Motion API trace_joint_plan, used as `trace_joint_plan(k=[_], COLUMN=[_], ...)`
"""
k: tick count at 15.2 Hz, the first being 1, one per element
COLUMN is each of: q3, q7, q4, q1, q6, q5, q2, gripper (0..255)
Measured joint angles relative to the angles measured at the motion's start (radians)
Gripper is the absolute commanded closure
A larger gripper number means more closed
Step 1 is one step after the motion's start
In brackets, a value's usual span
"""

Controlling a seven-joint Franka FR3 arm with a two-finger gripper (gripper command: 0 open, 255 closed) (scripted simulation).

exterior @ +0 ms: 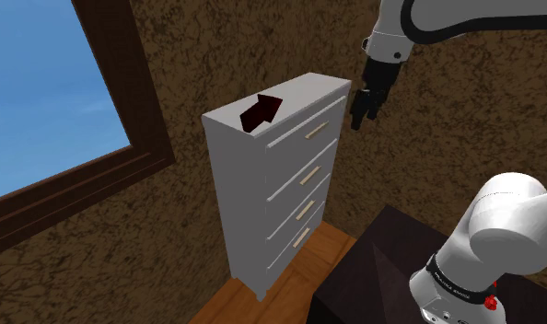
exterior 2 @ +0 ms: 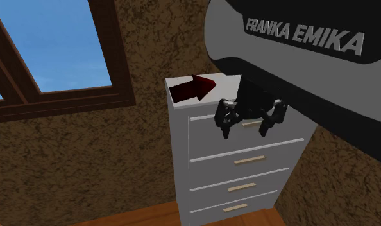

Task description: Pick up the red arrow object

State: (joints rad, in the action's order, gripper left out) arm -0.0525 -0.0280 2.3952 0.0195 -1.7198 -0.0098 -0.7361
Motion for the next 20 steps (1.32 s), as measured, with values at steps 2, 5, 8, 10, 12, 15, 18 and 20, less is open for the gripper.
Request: trace_joint_plan(k=[2,5,8,10,12,15,18,20], q3=[0.014,0.082,0.155,0.198,0.240,0.287,0.319,0.336], q7=[0.027,0.179,0.358,0.475,0.600,0.777,0.945,1.062], q4=[-0.012,-0.074,-0.163,-0.236,-0.314,-0.423,-0.581,-0.693], q1=[-0.002,-0.020,-0.044,-0.064,-0.079,-0.102,-0.120,-0.120], q6=[-0.003,-0.023,-0.027,-0.038,-0.033,-0.025,0.008,0.034], q5=[0.006,0.033,0.049,0.049,0.043,0.020,-0.020,-0.053], q2=[0.016,0.097,0.193,0.278,0.356,0.468,0.608,0.708], gripper=[0,0,0,0,0,0,0,0])
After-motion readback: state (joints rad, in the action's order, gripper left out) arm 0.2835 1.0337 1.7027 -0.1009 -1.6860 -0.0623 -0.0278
